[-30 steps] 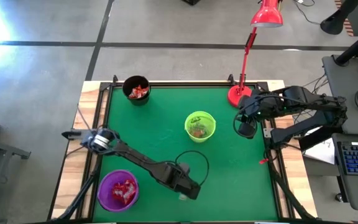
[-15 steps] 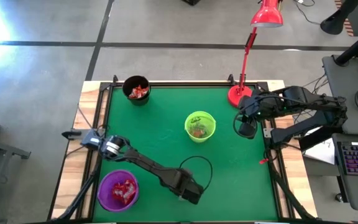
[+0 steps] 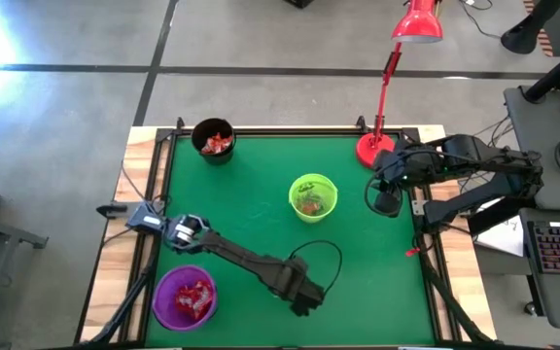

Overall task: Sort candy
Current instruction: Put the green gummy into the green bucket

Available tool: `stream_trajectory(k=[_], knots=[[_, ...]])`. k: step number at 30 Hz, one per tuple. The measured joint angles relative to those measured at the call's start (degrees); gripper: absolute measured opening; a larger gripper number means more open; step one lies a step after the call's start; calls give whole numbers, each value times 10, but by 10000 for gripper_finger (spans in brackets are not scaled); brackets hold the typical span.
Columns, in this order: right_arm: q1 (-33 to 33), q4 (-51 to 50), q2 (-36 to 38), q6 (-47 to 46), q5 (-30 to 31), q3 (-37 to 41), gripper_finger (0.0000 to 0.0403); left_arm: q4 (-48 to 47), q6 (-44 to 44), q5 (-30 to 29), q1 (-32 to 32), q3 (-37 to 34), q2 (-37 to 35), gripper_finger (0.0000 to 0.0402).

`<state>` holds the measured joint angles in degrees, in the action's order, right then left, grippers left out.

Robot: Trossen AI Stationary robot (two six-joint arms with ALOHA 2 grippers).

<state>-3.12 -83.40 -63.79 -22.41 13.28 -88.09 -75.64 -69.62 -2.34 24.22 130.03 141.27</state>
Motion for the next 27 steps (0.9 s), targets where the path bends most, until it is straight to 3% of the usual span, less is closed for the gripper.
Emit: stream_trajectory(k=[6, 22, 27], knots=[[0, -13, 0, 0, 0, 0, 100, -101, 52, -27, -27, 46, -10, 1], [0, -44, 26, -3, 2, 0, 100, -117, 179, -96, -124, 44, -95, 1], [0, -44, 33, -6, 2, 0, 99, -80, 250, -98, -156, 44, -117, 1]])
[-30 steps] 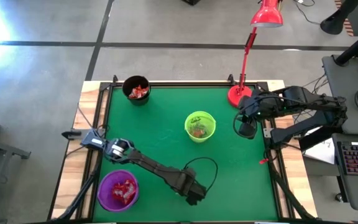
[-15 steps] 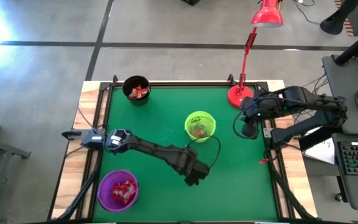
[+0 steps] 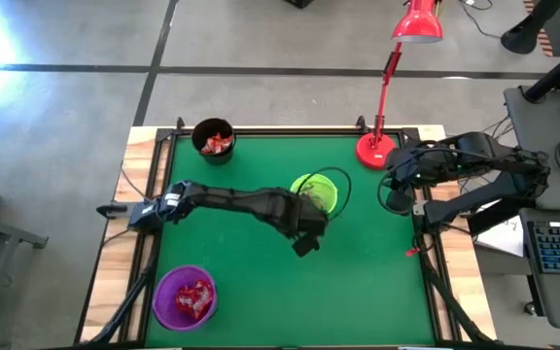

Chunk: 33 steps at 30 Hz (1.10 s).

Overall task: Sort candy
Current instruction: Put the green gummy into the green bucket

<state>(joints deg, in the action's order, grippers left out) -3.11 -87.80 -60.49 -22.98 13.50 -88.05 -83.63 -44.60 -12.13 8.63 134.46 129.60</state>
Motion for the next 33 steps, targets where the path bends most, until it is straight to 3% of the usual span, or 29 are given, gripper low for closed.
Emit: stream_trajectory(k=[20, 28, 33], knots=[[0, 2, -1, -70, 0, 0, 100, 96, 280, 40, -134, 5, -4, 0], [0, 2, -5, -110, 2, 0, 100, 98, 388, 126, -146, 5, -4, 0], [0, 2, -6, -152, 41, 0, 100, 95, 425, 144, -153, 5, -4, 14]])
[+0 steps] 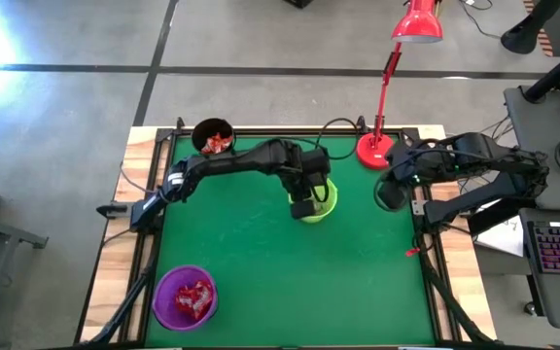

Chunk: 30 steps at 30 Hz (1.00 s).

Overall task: Sort candy
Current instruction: Put the green gummy into the green bucket, then return to Home Position

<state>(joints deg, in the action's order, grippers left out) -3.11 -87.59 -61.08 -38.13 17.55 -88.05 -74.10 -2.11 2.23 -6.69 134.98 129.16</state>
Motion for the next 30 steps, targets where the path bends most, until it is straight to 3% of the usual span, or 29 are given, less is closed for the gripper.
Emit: stream_trajectory(k=[12, 20, 30], knots=[[0, 3, -9, -60, 21, 0, 100, 2, 79, -2, -17, 0, 0, 114], [0, 65, -5, -18, 26, 2, 100, 23, 97, 14, -11, 0, -35, 125], [0, 133, 62, 43, 42, 48, 100, -9, 123, 30, -21, -6, -149, 126]])
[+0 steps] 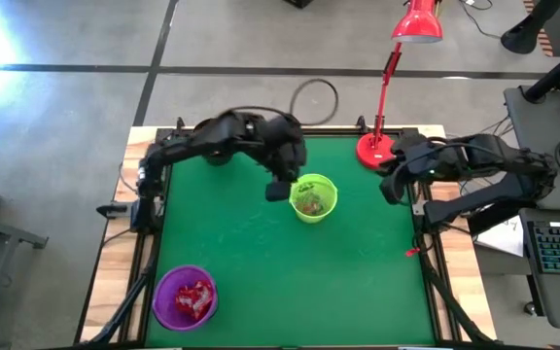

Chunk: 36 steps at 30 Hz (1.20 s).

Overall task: Sort candy
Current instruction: Return to Home Position

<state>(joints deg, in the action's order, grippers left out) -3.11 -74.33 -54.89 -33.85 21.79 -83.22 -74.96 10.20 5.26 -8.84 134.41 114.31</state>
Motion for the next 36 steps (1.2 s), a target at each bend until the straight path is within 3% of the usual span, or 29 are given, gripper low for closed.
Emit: stream_trajectory(k=[6, 12, 17, 22, 32, 36], knots=[[0, 39, 64, -10, 6, 71, 100, -4, -3, -2, -2, -2, -77, 126], [0, 125, 107, 1, -12, 146, 100, -75, -12, -4, -7, -7, -133, 126], [0, 177, 133, 7, -12, 210, 100, -71, -20, -4, -6, -51, -190, 126], [0, 247, 163, 10, -43, 285, 100, -39, -53, -48, -6, -162, -271, 126], [0, 458, 226, 100, -165, 410, 100, 158, -129, -40, 11, -467, -482, 126], [0, 502, 245, 115, -179, 437, 100, 244, -158, -40, 16, -573, -558, 126]])
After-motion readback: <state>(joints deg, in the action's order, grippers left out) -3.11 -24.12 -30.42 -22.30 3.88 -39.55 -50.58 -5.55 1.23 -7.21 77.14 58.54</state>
